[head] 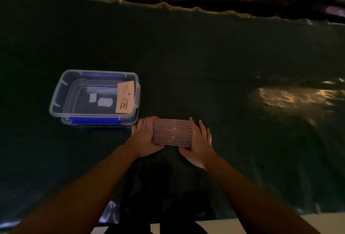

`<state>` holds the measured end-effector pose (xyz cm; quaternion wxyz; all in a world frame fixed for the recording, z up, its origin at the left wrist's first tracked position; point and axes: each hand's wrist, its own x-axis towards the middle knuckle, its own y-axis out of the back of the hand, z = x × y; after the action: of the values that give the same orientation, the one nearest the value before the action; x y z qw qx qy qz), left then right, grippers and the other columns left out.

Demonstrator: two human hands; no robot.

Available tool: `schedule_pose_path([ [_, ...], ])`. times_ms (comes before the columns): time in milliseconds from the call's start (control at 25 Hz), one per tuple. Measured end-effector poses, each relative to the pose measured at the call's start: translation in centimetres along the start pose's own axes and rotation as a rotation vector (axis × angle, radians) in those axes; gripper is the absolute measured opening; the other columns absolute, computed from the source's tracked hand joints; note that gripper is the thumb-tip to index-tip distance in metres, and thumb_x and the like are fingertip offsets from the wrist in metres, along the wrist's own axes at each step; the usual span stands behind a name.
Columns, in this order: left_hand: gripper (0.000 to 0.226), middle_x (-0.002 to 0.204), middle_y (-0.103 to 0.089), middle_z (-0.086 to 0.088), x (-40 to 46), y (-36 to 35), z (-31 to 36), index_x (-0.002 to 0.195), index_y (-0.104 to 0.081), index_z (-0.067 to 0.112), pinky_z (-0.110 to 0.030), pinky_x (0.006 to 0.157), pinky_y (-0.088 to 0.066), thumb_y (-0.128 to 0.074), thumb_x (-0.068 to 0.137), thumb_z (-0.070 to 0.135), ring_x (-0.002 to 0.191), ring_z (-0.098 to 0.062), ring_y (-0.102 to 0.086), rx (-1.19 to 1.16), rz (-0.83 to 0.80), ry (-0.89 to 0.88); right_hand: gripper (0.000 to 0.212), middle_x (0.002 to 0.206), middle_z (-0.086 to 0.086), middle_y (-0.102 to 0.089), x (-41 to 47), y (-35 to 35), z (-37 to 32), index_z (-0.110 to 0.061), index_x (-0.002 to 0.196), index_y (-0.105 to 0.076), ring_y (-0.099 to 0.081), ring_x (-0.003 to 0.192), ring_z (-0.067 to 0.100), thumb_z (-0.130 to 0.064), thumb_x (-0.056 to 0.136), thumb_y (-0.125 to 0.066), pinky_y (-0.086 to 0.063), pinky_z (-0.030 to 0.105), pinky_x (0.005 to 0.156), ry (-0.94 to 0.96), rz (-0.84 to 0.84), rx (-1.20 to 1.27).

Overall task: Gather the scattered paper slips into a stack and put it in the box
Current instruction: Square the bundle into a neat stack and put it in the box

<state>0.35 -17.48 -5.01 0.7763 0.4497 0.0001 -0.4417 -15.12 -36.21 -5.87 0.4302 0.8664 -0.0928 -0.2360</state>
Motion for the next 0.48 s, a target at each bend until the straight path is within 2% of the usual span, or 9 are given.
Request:
schedule_pose_path([
  [120,0.109,0.159,-0.030,-0.001,-0.19,0.14,-0.02,0.155,-0.021,0.034,-0.051,0.123,-0.013,-0.084,0.068,0.054,0.149,-0.024,-0.021,0.020,-0.019,-0.006,0.108,0.174,0.001,-0.016,0.05,0.03,0.38,-0.018,0.166,-0.009,0.006,0.161,0.019,-0.055,0.082,-0.065,0.006,0.053,0.127,0.013,-0.014,-0.080],
  [320,0.102,0.154,-0.037,-0.001,-0.35,0.27,0.04,0.149,-0.031,0.029,-0.050,0.122,-0.016,-0.088,0.066,0.048,0.145,-0.023,-0.027,-0.024,0.054,-0.018,0.097,0.158,0.000,-0.031,0.28,-0.08,0.22,-0.022,0.161,-0.025,-0.017,0.151,0.021,-0.056,0.080,-0.066,-0.013,0.049,0.123,0.003,0.017,-0.042],
  [480,0.102,0.154,-0.038,-0.001,-0.52,0.39,0.14,0.149,-0.032,0.028,-0.050,0.123,-0.017,-0.089,0.067,0.046,0.145,-0.023,-0.027,-0.001,0.028,0.021,0.095,0.155,0.000,-0.035,0.39,-0.17,0.10,-0.024,0.160,-0.027,-0.021,0.147,0.020,-0.055,0.079,-0.067,-0.016,0.048,0.122,-0.012,-0.025,-0.047],
])
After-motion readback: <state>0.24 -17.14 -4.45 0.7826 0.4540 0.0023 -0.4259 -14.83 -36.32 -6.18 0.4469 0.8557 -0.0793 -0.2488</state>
